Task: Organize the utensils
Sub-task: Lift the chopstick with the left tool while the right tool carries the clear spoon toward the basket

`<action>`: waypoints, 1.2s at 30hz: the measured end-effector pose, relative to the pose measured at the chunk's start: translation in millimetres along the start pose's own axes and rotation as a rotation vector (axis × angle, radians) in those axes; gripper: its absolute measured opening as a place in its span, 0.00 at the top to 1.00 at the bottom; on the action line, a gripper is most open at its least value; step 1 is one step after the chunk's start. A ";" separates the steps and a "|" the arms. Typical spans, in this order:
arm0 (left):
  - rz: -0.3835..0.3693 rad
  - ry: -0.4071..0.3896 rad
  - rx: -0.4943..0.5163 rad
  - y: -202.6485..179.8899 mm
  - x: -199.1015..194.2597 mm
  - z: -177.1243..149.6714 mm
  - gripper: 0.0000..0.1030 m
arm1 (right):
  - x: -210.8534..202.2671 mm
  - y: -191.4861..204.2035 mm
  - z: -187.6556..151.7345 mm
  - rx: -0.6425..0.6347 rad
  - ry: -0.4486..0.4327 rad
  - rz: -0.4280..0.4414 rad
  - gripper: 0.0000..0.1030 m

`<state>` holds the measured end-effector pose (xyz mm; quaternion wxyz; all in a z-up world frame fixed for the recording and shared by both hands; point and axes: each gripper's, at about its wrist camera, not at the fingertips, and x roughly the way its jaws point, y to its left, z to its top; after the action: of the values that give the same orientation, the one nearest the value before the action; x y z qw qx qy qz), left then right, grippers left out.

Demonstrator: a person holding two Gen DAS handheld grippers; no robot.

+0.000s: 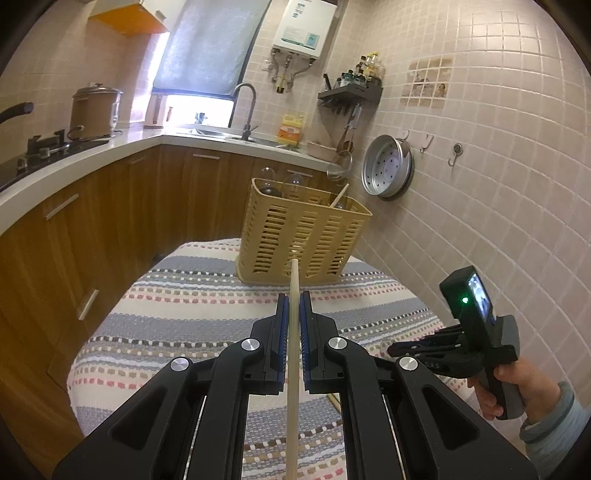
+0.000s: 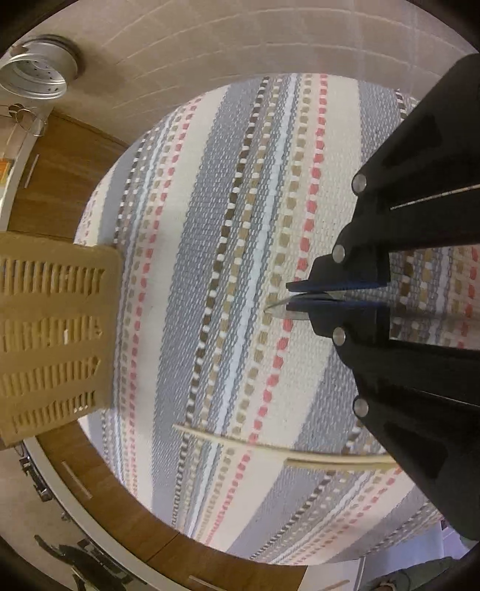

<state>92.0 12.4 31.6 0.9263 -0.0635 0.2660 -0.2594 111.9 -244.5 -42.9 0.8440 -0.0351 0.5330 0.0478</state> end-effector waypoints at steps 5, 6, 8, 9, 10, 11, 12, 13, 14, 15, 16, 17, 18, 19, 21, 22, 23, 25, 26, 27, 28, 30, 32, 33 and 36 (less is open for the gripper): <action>-0.013 -0.017 0.005 1.1 -3.2 0.8 0.96 | -30.3 9.4 -3.2 -0.018 -0.102 -0.002 0.97; -0.015 -0.020 0.007 1.1 -3.8 1.0 0.96 | -36.2 9.1 -3.9 -0.022 -0.123 0.000 0.97; -0.014 -0.027 0.015 -0.5 -4.6 2.2 0.96 | -52.7 9.4 -4.7 -0.027 -0.179 -0.010 0.97; -0.012 -0.031 0.020 -1.4 -5.0 2.5 0.96 | -59.5 9.8 -4.5 -0.025 -0.202 -0.012 0.97; -0.012 -0.034 0.024 -2.4 -5.4 3.0 0.96 | -69.4 11.0 -4.7 -0.021 -0.239 -0.010 0.97; -0.012 -0.035 0.027 -3.0 -5.5 3.2 0.96 | -76.0 11.6 -3.9 -0.020 -0.266 -0.007 0.97; -0.010 -0.035 0.031 -3.7 -5.4 3.6 0.96 | -83.7 12.7 -1.6 -0.022 -0.301 -0.007 0.97; -0.010 -0.035 0.034 -4.5 -5.0 3.4 0.96 | -88.4 11.3 0.9 -0.026 -0.331 -0.003 0.97; -0.011 -0.033 0.036 -4.9 -4.3 3.2 0.96 | -94.0 12.1 2.1 -0.029 -0.353 -0.007 0.97; -0.012 -0.031 0.036 -5.0 -3.9 3.2 0.96 | -99.0 13.5 3.0 -0.030 -0.376 -0.015 0.97; -0.012 -0.031 0.037 -5.2 -3.4 3.1 0.96 | -103.0 14.4 3.6 -0.030 -0.393 -0.013 0.97; -0.013 -0.031 0.038 -5.6 -3.1 3.4 0.96 | -106.0 15.0 4.2 -0.027 -0.406 -0.006 0.97; -0.014 -0.033 0.038 -5.7 -2.8 3.6 0.96 | -110.7 16.3 4.8 -0.024 -0.429 0.000 0.97; -0.015 -0.036 0.039 -6.2 -2.8 4.4 0.96 | -116.8 17.2 3.4 -0.026 -0.454 0.004 0.97; -0.018 -0.039 0.041 -7.2 -3.5 5.6 0.96 | -130.9 22.7 0.9 -0.045 -0.538 -0.006 0.97; -0.017 -0.044 0.043 -8.1 -3.8 6.8 0.96 | -139.2 26.5 0.2 -0.057 -0.589 -0.025 0.97; -0.017 -0.048 0.044 -8.9 -3.6 7.9 0.96 | -145.4 29.0 1.5 -0.057 -0.622 -0.039 0.97; -0.018 -0.055 0.047 -10.3 -3.7 10.8 0.96 | -155.0 32.3 4.0 -0.054 -0.677 -0.055 0.97; -0.017 -0.061 0.050 -10.9 -3.4 12.8 0.96 | -159.9 33.4 6.1 -0.049 -0.710 -0.062 0.97; -0.015 -0.066 0.052 -11.3 -3.1 14.6 0.96 | -164.4 33.4 9.0 -0.041 -0.738 -0.064 0.97; -0.016 -0.072 0.054 -11.2 -2.4 17.7 0.96 | -166.7 32.3 10.9 -0.035 -0.755 -0.062 0.97; -0.016 -0.081 0.057 -10.7 0.7 24.6 0.96 | -171.5 29.4 21.0 -0.015 -0.801 -0.066 0.97; -0.013 -0.090 0.065 -10.2 3.7 31.1 0.96 | -174.1 25.5 32.9 0.001 -0.846 -0.085 0.97; -0.012 -0.095 0.071 -10.4 5.8 34.9 0.96 | -175.2 22.9 40.7 0.011 -0.873 -0.099 0.97; -0.012 -0.120 0.095 -10.7 14.9 52.3 0.96 | -174.0 11.2 65.4 0.054 -0.922 -0.095 0.97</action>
<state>125.5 -5.6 72.0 0.9410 -0.0363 0.1968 -0.2730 94.9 -233.8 142.2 0.9948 -0.0127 0.1012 0.0058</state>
